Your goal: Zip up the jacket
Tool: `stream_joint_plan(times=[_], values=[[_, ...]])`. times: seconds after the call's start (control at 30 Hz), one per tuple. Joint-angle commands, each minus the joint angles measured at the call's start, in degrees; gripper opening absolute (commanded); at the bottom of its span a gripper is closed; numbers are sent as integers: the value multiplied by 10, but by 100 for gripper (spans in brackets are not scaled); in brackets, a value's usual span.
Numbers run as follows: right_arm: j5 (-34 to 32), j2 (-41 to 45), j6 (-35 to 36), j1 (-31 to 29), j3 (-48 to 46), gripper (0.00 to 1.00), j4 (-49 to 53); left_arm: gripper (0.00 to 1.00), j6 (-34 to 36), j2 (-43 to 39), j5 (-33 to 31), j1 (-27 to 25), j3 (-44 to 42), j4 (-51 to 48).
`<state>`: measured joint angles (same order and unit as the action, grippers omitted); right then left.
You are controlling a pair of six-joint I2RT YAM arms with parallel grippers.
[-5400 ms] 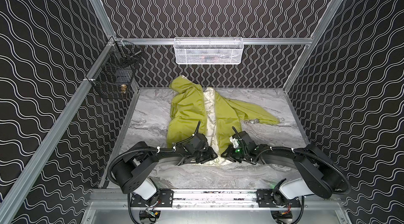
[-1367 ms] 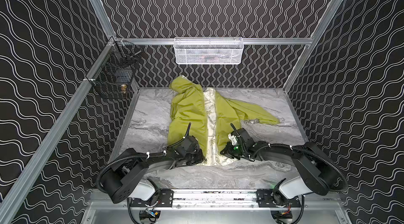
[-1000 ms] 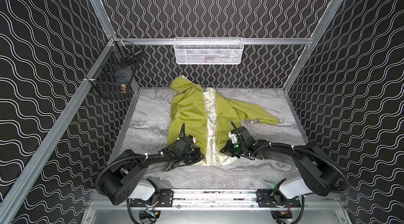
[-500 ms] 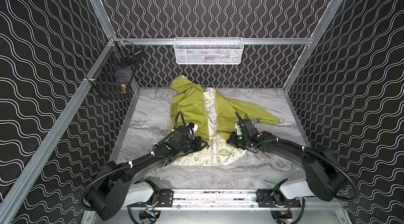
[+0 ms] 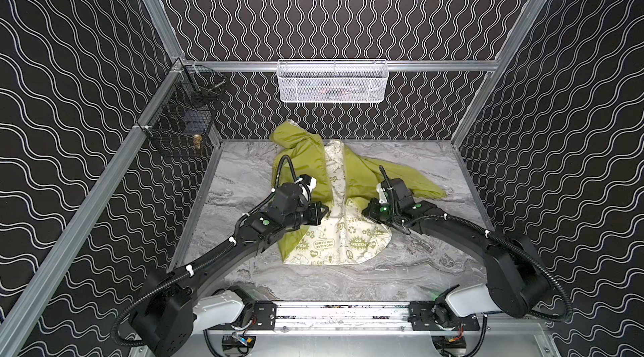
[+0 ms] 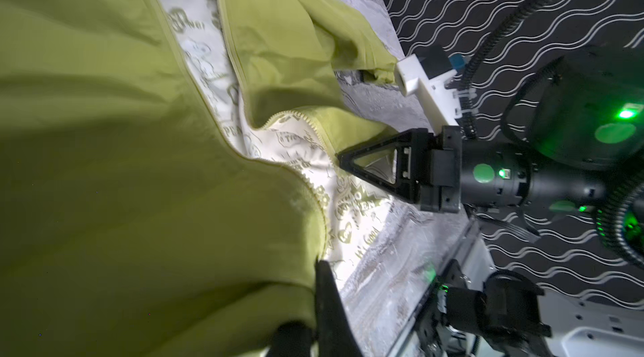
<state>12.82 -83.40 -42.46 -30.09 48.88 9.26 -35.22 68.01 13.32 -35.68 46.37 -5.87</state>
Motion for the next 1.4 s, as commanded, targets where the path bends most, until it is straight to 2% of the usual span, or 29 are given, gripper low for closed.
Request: stream_joint_plan(times=[0.0,0.17,0.27,0.4,0.5,0.73,1.03,1.17,1.37], values=[[-20,10,14,2,4,0,-35,0,84,14,-84,1,37,-37],[-80,35,-4,5,-6,0,-53,0,149,47,-90,1,66,-17],[-90,36,3,7,14,0,-35,0,194,39,-65,1,61,16],[-106,33,30,7,40,0,7,0,185,36,-88,2,80,4],[-108,43,45,7,28,0,-11,0,167,31,-94,3,80,3],[-52,66,62,10,9,0,-76,0,133,-8,-39,7,19,87],[32,61,28,13,-10,0,-162,0,86,-63,-5,11,-71,194],[75,56,-7,13,-15,0,-207,0,50,-80,15,17,-119,276],[164,28,-118,8,-57,0,-373,0,-18,-73,61,28,-176,416]])
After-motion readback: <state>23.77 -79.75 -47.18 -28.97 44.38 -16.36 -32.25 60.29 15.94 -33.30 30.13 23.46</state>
